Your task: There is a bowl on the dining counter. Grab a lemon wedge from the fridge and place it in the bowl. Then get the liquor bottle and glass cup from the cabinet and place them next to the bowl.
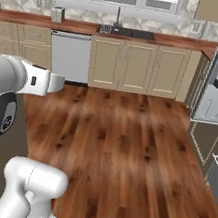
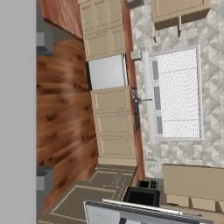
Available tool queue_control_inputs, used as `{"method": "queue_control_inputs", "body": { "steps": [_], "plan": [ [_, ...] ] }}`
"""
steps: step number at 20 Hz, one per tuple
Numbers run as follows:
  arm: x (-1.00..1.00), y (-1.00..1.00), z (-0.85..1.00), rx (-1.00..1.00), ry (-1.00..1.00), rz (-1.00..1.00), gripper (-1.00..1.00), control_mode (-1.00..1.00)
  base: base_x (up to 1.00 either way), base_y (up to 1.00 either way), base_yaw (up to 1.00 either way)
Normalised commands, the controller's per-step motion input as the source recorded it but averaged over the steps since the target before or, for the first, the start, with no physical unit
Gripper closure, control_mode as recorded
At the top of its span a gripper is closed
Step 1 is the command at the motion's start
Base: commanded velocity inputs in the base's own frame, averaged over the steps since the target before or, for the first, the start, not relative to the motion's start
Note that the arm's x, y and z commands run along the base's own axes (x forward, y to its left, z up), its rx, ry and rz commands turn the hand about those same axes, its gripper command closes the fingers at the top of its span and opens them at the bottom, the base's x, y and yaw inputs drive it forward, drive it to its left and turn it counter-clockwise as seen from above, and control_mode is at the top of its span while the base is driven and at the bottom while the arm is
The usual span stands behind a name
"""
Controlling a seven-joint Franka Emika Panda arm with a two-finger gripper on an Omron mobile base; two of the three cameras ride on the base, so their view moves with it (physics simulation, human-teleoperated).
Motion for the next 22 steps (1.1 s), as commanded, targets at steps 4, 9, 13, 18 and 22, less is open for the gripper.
{"method": "queue_control_inputs", "body": {
  "steps": [4,9,13,18,22],
  "plan": [
    [0.0,0.0,0.0,0.0,0.0,0.0,-1.0,1.0,1.0,-0.15,-0.06],
    [0.0,0.0,0.0,0.0,0.0,0.0,-1.0,1.0,1.0,-0.01,-0.1],
    [0.0,0.0,0.0,0.0,0.0,0.0,-1.0,1.0,0.99,-0.01,-0.16],
    [0.0,0.0,0.0,0.0,0.0,0.0,-1.0,1.0,0.82,-0.19,-0.21],
    [0.0,0.0,0.0,0.0,0.0,0.0,-1.0,1.0,0.71,-0.42,-0.27]
  ]
}}
